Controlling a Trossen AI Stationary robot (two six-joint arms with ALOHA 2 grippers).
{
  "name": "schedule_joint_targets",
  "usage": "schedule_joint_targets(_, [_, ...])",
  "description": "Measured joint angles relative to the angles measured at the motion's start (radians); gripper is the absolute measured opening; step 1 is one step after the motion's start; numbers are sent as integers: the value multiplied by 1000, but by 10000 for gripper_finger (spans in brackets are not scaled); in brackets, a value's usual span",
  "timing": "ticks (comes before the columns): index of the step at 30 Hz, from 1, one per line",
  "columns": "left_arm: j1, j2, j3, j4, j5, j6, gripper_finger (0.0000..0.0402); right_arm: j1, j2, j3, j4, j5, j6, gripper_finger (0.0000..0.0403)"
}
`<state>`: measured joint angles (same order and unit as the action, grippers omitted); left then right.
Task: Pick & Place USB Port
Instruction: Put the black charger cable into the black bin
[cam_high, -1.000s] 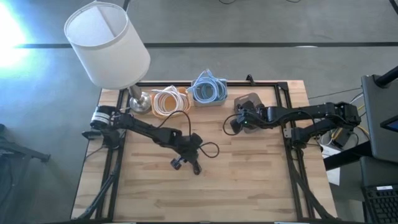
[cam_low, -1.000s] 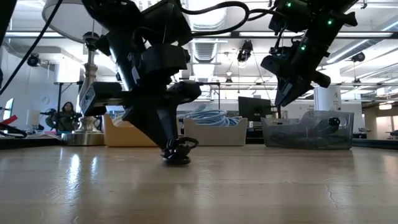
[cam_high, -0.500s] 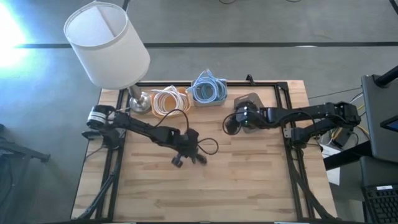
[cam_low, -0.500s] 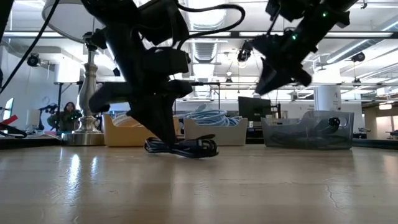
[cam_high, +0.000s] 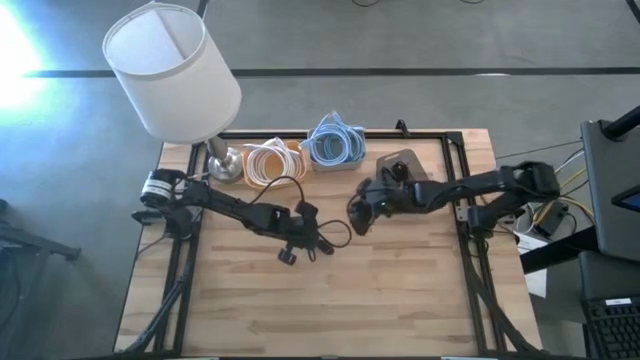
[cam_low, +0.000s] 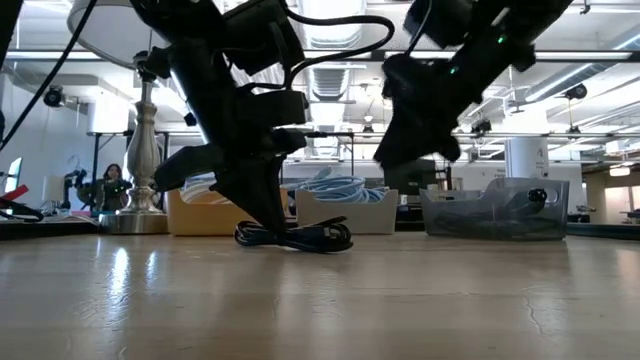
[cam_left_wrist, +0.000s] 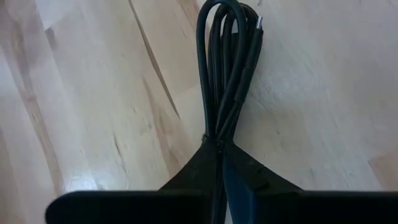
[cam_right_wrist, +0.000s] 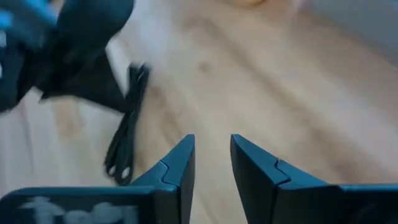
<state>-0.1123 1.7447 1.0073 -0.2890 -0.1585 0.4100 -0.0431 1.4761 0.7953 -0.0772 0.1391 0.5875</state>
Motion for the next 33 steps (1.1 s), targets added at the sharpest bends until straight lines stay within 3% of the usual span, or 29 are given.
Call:
schedule_joint_targets(9, [0, 0, 0, 2, 0, -10, 21, 39, 235, 77, 262, -274, -63, 125])
schedule_joint_targets(18, [1, 0, 0, 39, 0, -20, 21, 47, 426, 223, 229, -299, -112, 141])
schedule_joint_targets(23, [0, 0, 0, 37, -25, -28, 21, 47, 501, 324, 101, -305, -152, 138])
schedule_joint_targets(33, [-1, 0, -5, -7, -105, -40, 21, 44, 542, 409, -23, -290, -203, 108])
